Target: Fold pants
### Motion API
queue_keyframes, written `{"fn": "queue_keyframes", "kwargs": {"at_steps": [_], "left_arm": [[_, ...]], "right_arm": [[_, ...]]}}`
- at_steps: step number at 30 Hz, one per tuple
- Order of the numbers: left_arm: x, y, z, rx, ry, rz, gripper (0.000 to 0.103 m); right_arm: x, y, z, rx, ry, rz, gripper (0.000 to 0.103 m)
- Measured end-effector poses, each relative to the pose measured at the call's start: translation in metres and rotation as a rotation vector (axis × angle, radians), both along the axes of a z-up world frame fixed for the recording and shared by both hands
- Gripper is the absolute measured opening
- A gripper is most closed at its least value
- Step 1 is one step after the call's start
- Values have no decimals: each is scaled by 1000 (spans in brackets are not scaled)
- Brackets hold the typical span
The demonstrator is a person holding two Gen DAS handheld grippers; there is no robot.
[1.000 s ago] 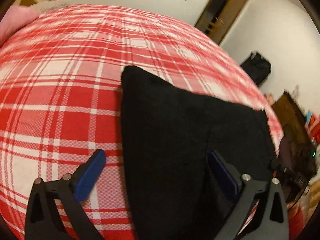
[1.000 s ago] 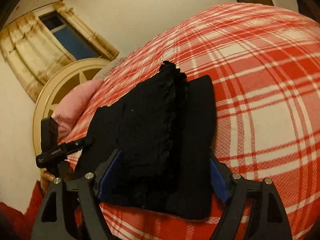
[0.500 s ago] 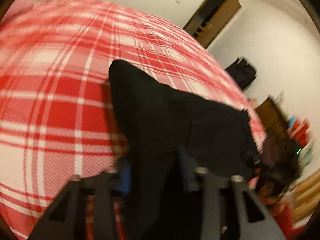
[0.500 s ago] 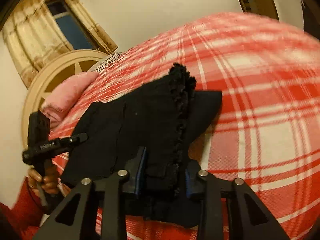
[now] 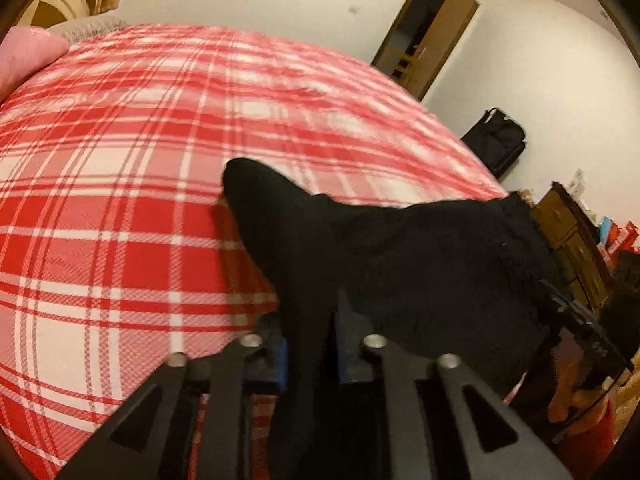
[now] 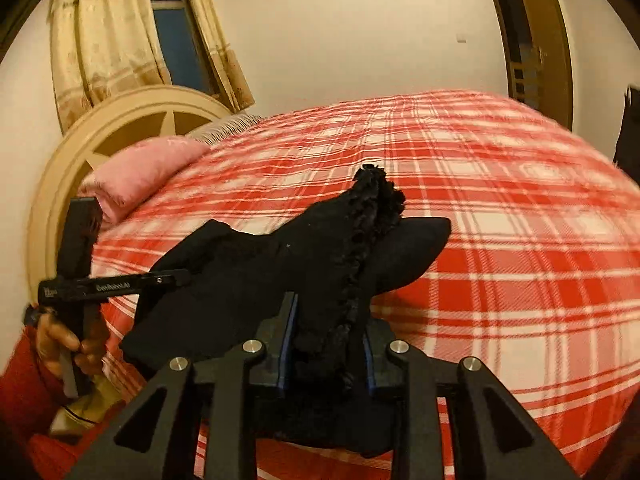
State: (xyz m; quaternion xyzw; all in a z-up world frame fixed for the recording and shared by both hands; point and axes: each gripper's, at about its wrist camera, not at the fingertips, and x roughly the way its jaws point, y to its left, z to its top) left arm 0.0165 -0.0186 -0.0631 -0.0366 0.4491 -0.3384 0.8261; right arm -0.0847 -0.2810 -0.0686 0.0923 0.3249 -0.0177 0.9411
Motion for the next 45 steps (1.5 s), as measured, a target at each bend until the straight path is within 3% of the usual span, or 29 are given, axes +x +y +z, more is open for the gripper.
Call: {"fn": "queue_keyframes", "kwargs": {"at_steps": [1, 3, 5, 7, 10, 11, 13, 14, 16, 17, 19, 21, 28, 34, 38, 41, 45], "left_arm": [[3, 2, -2, 12, 9, 15, 48], [5, 7, -4, 30, 16, 55, 89], [7, 7, -8, 49, 16, 59, 97], [8, 1, -15, 63, 48, 43, 97], [3, -11, -17, 78, 13, 21, 99], [1, -16, -17, 74, 14, 3, 97], [0, -21, -19, 34, 28, -8, 81], [-1, -23, -21, -2, 41, -12, 65], [-3, -23, -20, -15, 39, 1, 44], [-2, -21, -20, -57, 73, -10, 21], [0, -18, -15, -85, 92, 13, 18], [-3, -16, -4, -62, 43, 27, 12], [4, 5, 32, -63, -47, 113, 10], [26, 67, 64, -21, -177, 256, 10], [43, 119, 88, 55, -262, 382, 10], [58, 157, 99, 161, -348, 498, 10], [87, 184, 77, 318, -386, 600, 13]], "right_arm": [[-1, -2, -1, -10, 11, -14, 28], [-6, -9, -8, -1, 30, -46, 27], [-11, -19, -16, 19, 48, -80, 27], [-17, -29, -26, 44, 62, -121, 27], [-22, -33, -34, 50, 60, -152, 27], [-22, -33, -35, 51, 61, -153, 27], [-21, -35, -36, 71, 60, -157, 27], [-21, -36, -34, 82, 55, -156, 27], [-21, -34, -26, 80, 40, -143, 27], [-21, -31, -21, 69, 32, -135, 27], [-20, -21, -8, 36, 18, -112, 26], [-17, -11, 6, -15, -1, -82, 25], [11, 34, 56, -98, -98, 56, 23], [71, 88, 76, -124, -165, 238, 23], [134, 134, 77, -103, -210, 352, 23], [181, 174, 64, -119, -218, 414, 23], [248, 215, 9, -97, -85, 449, 23]]}}
